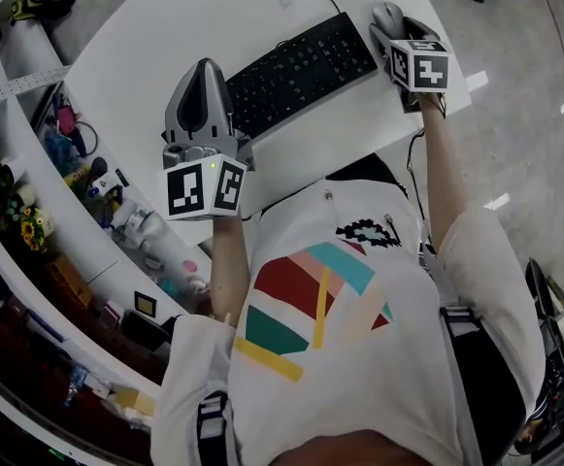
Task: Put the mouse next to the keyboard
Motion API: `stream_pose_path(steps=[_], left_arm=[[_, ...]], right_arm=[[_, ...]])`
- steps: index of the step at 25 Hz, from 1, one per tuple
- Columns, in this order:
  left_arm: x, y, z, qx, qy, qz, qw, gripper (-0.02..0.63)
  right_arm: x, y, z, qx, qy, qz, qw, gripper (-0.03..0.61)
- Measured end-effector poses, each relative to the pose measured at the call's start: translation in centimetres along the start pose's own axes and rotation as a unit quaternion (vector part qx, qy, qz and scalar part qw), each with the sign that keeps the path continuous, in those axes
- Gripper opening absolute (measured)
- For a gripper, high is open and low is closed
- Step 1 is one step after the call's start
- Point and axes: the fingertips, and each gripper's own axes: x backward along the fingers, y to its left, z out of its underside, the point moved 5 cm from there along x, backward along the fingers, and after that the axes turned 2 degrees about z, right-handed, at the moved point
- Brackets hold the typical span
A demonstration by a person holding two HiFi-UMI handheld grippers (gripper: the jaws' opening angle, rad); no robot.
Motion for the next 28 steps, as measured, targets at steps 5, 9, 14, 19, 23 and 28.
stream_pose_path(steps=[5, 9, 14, 19, 23, 28], left_arm=[[0.0, 0.4, 0.2, 0.003, -0.007, -0.007, 0.9999, 0.044], [0.3, 0.5, 0.2, 0.012, -0.021, -0.019, 0.9995, 0.044], [1.4, 1.7, -1.4, 0.010, -0.051, -0.038, 0.9979, 0.044], [3.5, 3.6, -3.4, 0.007, -0.080, -0.072, 0.9941, 0.044], [4.7, 4.9, -6.0, -0.041, -0.102, -0.105, 0.9884, 0.044], [5.6, 5.4, -9.1, -0.075, -0.128, -0.130, 0.9803, 0.044]], right_arm=[[-0.4, 0.0, 0.2, 0.009, -0.014, -0.003, 1.000, 0.308], [0.0, -0.3, 0.1, 0.058, -0.019, 0.012, 0.998, 0.310], [3.8, 0.6, -3.8, 0.046, -0.083, 0.019, 0.995, 0.308], [6.9, 5.4, -8.6, -0.025, -0.113, -0.094, 0.989, 0.307], [9.6, 11.7, -14.6, -0.015, -0.176, -0.180, 0.968, 0.261], [13.4, 20.0, -20.4, 0.031, -0.262, -0.253, 0.931, 0.012]])
